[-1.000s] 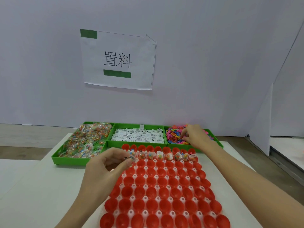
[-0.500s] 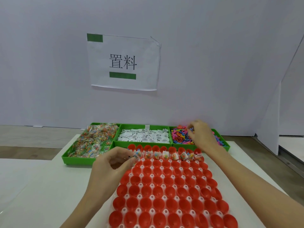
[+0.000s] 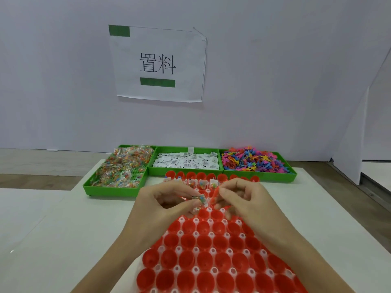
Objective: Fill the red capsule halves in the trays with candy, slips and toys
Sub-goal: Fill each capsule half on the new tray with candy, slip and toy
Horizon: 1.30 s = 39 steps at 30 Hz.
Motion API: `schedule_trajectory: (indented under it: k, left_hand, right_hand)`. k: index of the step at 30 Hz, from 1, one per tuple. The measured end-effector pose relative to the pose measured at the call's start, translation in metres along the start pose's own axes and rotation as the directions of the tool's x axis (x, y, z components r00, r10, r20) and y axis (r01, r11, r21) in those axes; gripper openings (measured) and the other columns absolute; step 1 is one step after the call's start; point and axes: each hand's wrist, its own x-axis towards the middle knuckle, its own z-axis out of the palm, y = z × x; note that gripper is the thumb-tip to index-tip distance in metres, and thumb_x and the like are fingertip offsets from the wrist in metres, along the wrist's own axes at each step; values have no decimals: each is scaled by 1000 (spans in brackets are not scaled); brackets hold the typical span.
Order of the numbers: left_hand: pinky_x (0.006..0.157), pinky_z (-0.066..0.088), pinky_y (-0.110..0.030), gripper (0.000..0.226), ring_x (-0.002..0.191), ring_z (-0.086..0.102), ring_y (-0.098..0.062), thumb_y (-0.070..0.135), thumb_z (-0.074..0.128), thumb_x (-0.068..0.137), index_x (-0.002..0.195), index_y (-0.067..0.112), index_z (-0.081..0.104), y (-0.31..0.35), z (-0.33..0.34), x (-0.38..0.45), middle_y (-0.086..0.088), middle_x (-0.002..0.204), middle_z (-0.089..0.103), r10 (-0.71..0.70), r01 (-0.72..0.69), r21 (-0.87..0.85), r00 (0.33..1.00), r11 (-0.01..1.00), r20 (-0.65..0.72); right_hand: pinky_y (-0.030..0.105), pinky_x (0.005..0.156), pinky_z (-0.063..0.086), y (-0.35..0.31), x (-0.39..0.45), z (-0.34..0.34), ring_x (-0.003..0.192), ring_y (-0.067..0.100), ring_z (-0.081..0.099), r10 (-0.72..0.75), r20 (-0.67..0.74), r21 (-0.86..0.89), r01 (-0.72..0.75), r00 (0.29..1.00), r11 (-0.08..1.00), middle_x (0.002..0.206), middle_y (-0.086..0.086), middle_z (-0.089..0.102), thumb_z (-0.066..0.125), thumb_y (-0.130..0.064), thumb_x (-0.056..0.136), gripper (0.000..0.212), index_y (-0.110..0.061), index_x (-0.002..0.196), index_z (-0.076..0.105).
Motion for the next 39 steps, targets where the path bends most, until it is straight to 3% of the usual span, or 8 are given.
schedule_trajectory:
  k: [4,7,12,17,24,28,32,39]
  left_hand:
    - [69,60,-23,13,69,77,-25,13,84,81,94,17,82,3,7,-4,-9,79,78,1,0,-25,997,1000,71]
    - [71,61,-26,12,72,77,-25,16,85,81,92,18,82,1,7,-3,-8,80,78,-11,12,-7,997,1000,71]
    - [74,63,-30,13,76,77,-21,18,89,77,87,22,81,-1,0,-1,-2,85,79,1,0,76,1000,997,-19]
    - [75,62,-26,18,79,77,-15,14,90,74,86,18,78,-8,-21,9,1,83,79,35,-9,149,984,989,-173]
    - [78,64,-33,13,76,78,-21,9,84,81,91,17,82,-27,-59,17,-1,82,80,-31,73,138,958,988,-285]
    - [72,63,-27,12,71,76,-14,10,84,82,88,21,80,-39,-62,18,4,78,78,-4,81,266,960,961,-279]
    - [68,59,-22,11,72,73,-6,17,88,79,81,24,80,-46,-60,18,16,75,76,35,74,432,970,899,-240]
    - [73,62,-26,10,71,74,-8,9,87,79,78,15,79,-47,-60,18,4,75,78,-148,205,384,974,900,-174]
  right_hand:
    - [21,65,52,3,-6,12,68,9,66,-122,36,-228,127,992,965,80,-3,72,65,-18,97,10,-22,91,70]
    - [18,66,52,5,-8,14,72,7,68,-158,72,-247,171,985,954,82,-8,73,68,-22,96,10,-27,90,73]
    - [17,68,55,-4,-1,14,72,10,73,-177,78,-175,188,981,966,81,-6,78,74,-24,91,9,-27,88,82]
    - [18,82,58,-19,29,30,86,4,75,-139,228,-212,188,964,959,90,-11,79,78,-26,89,9,-27,97,82]
    - [17,80,57,-8,80,75,82,3,73,-147,205,-316,208,968,926,86,-4,78,79,-19,87,10,-16,97,79]
    - [24,89,57,2,92,85,88,4,72,-112,232,-397,199,966,896,88,-6,78,78,-22,89,21,-20,110,76]
    - [17,79,57,11,93,85,80,0,72,-103,287,-486,237,953,841,83,-8,78,77,-20,87,12,-21,99,79]
    - [7,75,51,16,88,84,78,-5,69,-85,315,-565,259,945,784,75,-12,75,80,-21,85,12,-25,96,79]
